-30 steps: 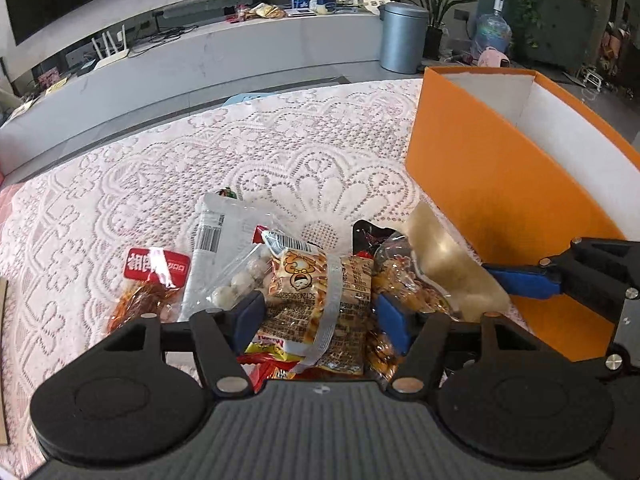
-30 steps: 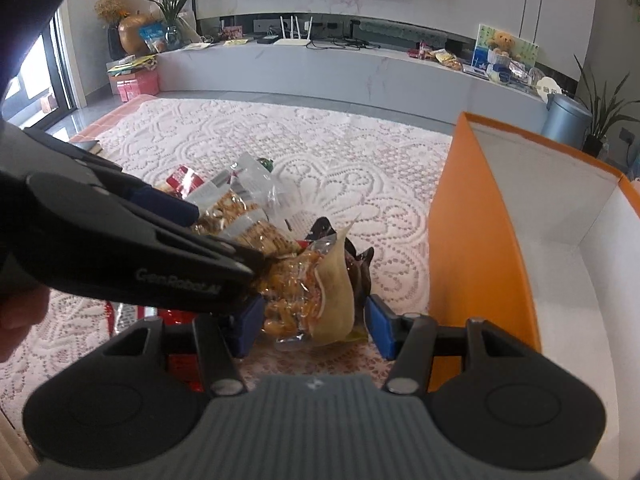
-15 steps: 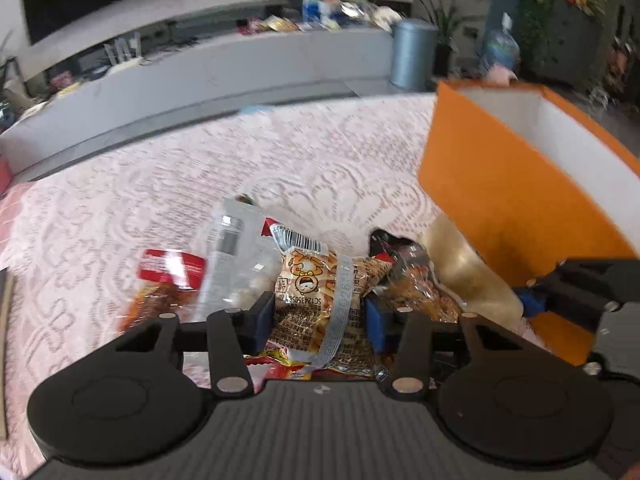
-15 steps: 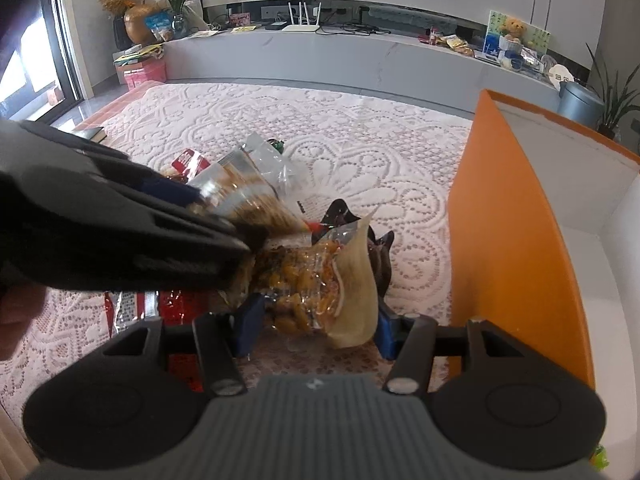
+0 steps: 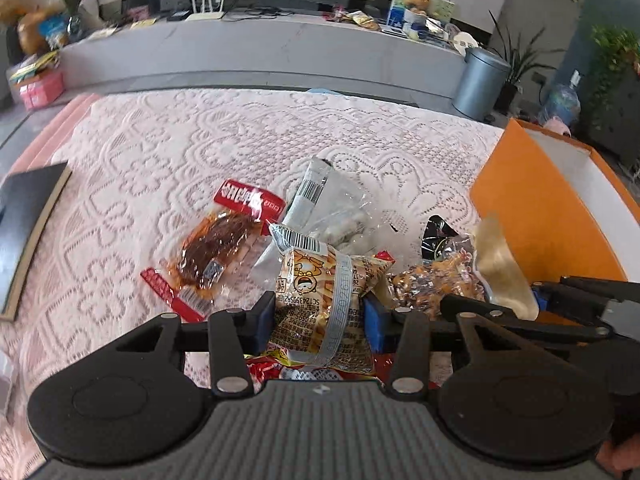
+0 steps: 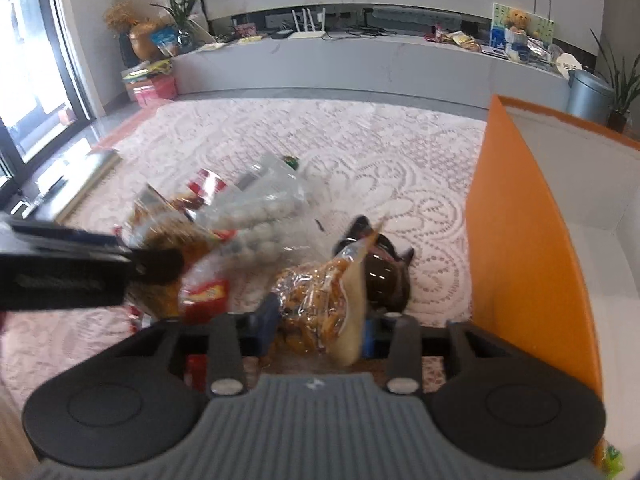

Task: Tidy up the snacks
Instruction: 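Grasp the printed nut bag with the left tool while the right tool grasps the tan pouch, then carry both bags over the orange box and open both tools to release them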

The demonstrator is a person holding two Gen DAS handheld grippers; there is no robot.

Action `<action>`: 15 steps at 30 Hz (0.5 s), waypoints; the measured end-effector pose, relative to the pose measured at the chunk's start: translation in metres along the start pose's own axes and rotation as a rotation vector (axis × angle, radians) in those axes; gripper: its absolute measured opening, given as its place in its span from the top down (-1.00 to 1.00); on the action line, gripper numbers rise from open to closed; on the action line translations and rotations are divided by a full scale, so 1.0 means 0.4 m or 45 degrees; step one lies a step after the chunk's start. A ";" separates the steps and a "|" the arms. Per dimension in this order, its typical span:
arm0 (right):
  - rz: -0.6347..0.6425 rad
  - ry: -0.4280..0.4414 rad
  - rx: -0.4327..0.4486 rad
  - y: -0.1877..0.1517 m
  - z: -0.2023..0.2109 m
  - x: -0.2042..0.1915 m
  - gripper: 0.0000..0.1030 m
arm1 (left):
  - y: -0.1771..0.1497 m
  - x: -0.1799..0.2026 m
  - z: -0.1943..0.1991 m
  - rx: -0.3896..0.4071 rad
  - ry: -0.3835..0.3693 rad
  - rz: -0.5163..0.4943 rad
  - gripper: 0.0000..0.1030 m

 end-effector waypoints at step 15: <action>-0.066 0.079 -0.021 0.035 -0.028 -0.048 0.54 | -0.006 -0.050 0.001 -0.005 -0.046 0.146 0.04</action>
Point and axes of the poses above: each gripper's, at about its wrist camera, not at the fingertips, and z roughly against the way its jaws point, x to its right, y to its top, the point moved 4 cm from there along -z, roughly the way its jaws point, and after that the axes turned 12 degrees about z, right-handed, at the moved point
